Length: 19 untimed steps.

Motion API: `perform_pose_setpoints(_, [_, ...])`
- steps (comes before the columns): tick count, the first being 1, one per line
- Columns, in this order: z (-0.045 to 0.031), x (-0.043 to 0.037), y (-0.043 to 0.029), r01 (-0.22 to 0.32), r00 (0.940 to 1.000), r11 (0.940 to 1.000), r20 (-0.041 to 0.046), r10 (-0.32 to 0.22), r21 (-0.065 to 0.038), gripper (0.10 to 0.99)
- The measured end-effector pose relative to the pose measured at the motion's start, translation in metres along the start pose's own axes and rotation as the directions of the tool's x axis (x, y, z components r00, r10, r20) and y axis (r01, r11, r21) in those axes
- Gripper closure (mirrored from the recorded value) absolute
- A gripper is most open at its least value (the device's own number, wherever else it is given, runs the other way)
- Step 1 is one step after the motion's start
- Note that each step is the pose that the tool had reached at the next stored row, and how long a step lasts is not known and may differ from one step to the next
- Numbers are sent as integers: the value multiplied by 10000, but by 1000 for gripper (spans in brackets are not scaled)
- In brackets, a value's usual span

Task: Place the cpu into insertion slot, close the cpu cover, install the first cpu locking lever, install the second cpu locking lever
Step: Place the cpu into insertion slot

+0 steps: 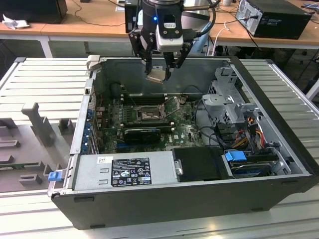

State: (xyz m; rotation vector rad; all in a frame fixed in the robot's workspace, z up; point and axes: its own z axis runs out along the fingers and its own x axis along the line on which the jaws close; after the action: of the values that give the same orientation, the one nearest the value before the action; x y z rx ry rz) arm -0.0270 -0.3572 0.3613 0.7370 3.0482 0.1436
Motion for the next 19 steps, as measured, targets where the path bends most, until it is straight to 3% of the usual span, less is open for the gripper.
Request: perform_pose_setpoints(19, [0,0,0,-446,9990,9990,40,446,-9,557])
